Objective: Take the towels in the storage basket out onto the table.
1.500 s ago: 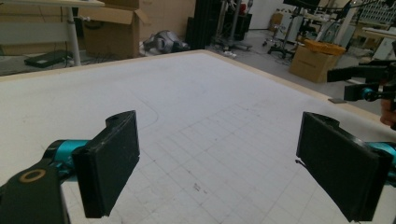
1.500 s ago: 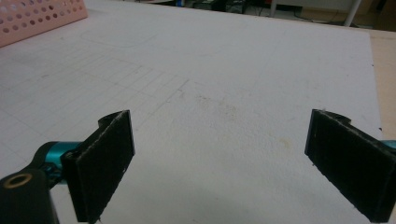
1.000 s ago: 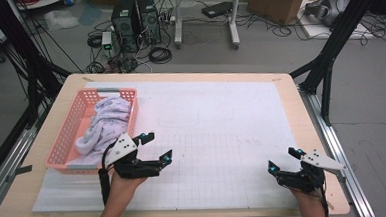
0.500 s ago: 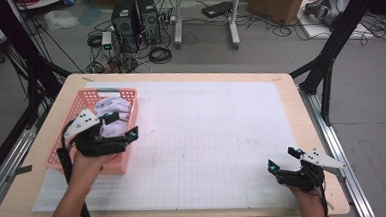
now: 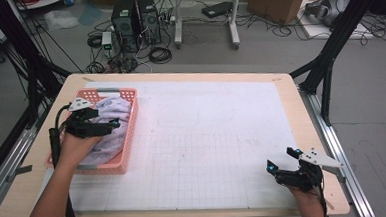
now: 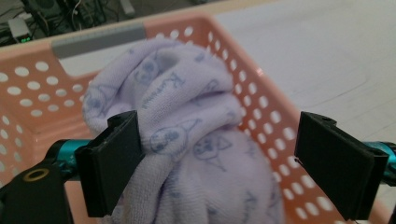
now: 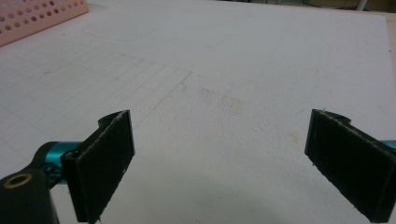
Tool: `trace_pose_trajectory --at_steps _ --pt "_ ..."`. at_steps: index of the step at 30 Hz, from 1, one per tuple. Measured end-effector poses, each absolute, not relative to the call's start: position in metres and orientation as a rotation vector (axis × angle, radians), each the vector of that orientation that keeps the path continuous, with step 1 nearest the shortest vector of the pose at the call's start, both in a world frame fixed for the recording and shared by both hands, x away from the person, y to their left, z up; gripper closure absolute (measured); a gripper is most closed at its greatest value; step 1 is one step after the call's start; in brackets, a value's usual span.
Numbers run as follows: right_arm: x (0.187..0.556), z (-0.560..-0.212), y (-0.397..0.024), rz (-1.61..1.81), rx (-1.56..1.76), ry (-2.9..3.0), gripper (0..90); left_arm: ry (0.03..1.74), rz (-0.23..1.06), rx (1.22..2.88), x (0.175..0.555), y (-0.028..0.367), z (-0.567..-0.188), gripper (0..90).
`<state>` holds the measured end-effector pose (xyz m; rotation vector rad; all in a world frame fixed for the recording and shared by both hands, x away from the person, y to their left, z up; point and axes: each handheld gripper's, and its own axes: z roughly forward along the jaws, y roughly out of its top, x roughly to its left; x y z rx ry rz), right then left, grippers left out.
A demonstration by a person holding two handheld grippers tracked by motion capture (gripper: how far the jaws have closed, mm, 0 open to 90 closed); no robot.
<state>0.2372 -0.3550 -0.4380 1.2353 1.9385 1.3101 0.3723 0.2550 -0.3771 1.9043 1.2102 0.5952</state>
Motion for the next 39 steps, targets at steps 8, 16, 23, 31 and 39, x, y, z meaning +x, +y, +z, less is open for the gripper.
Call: trace_pose_trajectory --at_steps 8,16,23,31,39 --pt "0.239 -0.44 -0.353 1.305 1.233 1.955 6.8 1.285 0.621 2.015 0.39 0.254 -0.398 14.0" --pt "0.239 -0.441 -0.354 1.298 1.222 1.964 6.8 1.359 0.528 2.041 0.399 0.262 -0.42 10.2" --pt "0.239 -0.442 -0.357 1.302 1.249 1.954 6.8 1.385 0.51 2.017 0.4 0.263 -0.419 33.2" --pt "0.239 -0.442 -0.358 1.298 1.242 1.956 6.8 1.385 0.473 1.939 0.394 0.269 -0.412 56.9" --pt "0.237 -0.442 -0.361 1.305 1.26 1.941 6.8 1.393 0.448 1.769 0.385 0.278 -0.402 59.3"
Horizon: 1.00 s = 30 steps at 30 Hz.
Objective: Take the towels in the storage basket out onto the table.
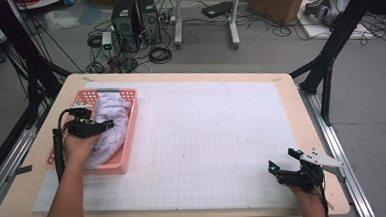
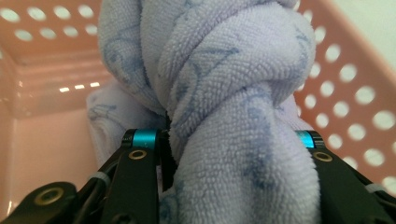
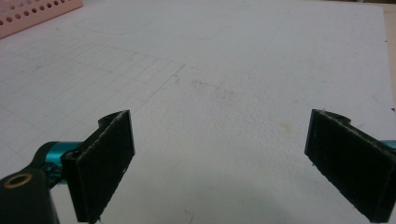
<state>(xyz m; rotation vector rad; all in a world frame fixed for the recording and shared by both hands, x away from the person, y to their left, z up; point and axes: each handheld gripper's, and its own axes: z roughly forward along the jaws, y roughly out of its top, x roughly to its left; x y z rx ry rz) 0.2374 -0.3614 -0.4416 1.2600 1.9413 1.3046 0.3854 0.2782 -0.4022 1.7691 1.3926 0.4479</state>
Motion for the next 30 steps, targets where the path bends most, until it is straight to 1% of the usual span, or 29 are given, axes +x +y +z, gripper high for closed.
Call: trace_pose_trajectory --at_steps 6,15,23,30 --pt "0.235 -0.44 -0.364 1.32 1.263 1.923 6.8 1.305 0.479 1.621 0.374 0.284 -0.387 60.0" --pt "0.233 -0.438 -0.364 1.331 1.241 1.923 6.8 1.164 0.548 1.494 0.355 0.286 -0.365 60.0" --pt "0.233 -0.436 -0.362 1.334 1.212 1.925 6.8 1.061 0.58 1.44 0.346 0.285 -0.344 59.9" --pt "0.233 -0.436 -0.361 1.335 1.206 1.931 6.8 1.004 0.567 1.394 0.342 0.286 -0.335 59.9"
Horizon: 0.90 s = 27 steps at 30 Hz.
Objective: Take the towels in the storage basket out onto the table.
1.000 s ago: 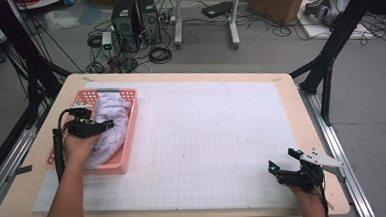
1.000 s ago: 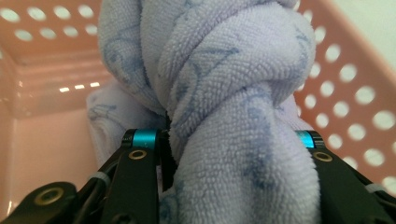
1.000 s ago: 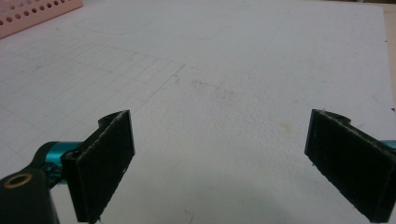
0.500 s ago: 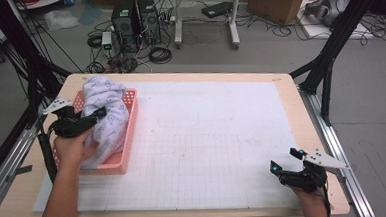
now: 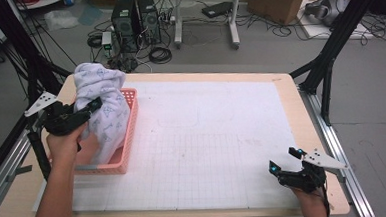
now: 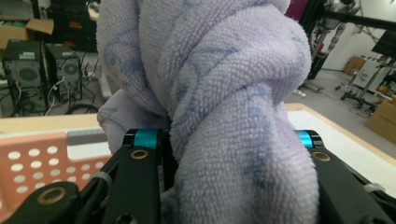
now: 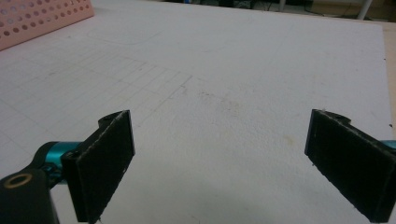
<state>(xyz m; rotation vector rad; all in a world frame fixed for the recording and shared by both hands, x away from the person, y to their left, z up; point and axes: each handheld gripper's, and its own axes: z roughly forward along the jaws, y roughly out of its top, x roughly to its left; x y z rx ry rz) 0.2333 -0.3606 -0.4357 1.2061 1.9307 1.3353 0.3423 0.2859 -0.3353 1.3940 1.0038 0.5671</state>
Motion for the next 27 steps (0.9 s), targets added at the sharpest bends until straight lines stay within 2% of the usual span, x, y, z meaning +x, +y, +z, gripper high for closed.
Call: trace_pose_trajectory --at_steps 8,18,27 --pt "0.234 -0.436 -0.359 1.336 1.203 1.936 6.8 0.915 0.557 1.318 0.339 0.293 -0.309 60.0" --pt "0.234 -0.435 -0.354 1.327 1.162 1.964 6.8 0.821 0.555 1.331 0.335 0.293 -0.284 59.9" --pt "0.232 -0.433 -0.354 1.341 1.159 1.952 6.8 0.672 0.476 1.319 0.333 0.266 -0.261 59.8"
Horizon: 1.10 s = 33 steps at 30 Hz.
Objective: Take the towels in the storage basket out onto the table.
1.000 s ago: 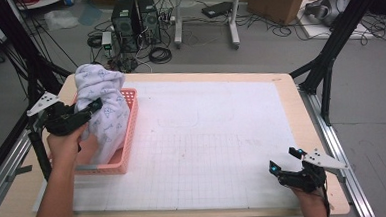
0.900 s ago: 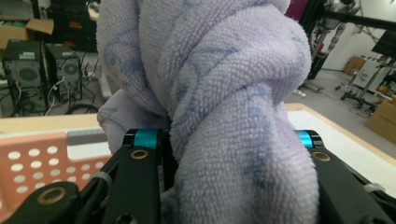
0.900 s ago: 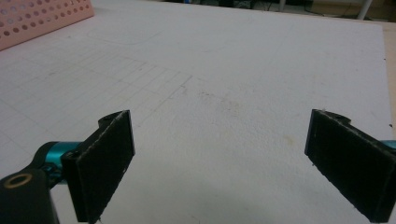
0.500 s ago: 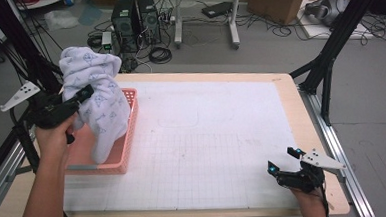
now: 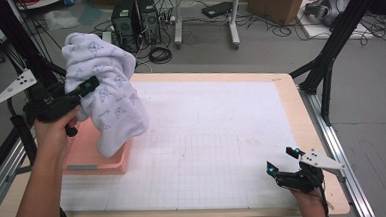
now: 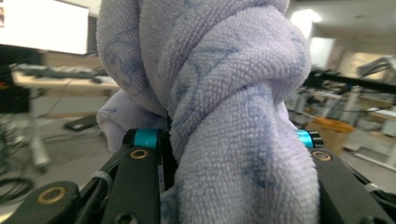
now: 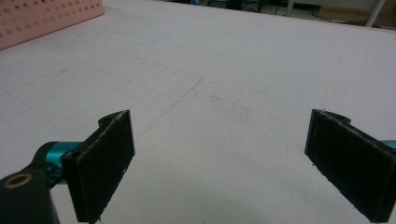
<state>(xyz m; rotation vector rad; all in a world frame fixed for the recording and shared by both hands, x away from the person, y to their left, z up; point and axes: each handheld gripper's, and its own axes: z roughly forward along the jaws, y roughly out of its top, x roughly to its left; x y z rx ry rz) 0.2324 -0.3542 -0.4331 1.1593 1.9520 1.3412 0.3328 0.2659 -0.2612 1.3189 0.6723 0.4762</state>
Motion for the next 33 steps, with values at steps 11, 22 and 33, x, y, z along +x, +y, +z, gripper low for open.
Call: trace_pose_trajectory --at_steps 11,22,33 --pt "0.232 -0.434 -0.359 1.353 1.171 1.932 6.8 0.54 0.354 1.384 0.335 0.188 -0.265 59.5" --pt "0.233 -0.434 -0.362 1.355 1.177 1.931 6.9 0.479 0.283 1.492 0.343 0.105 -0.3 58.9" --pt "0.236 -0.437 -0.362 1.345 1.182 1.942 6.8 0.527 0.2 1.577 0.362 0.045 -0.347 58.1"
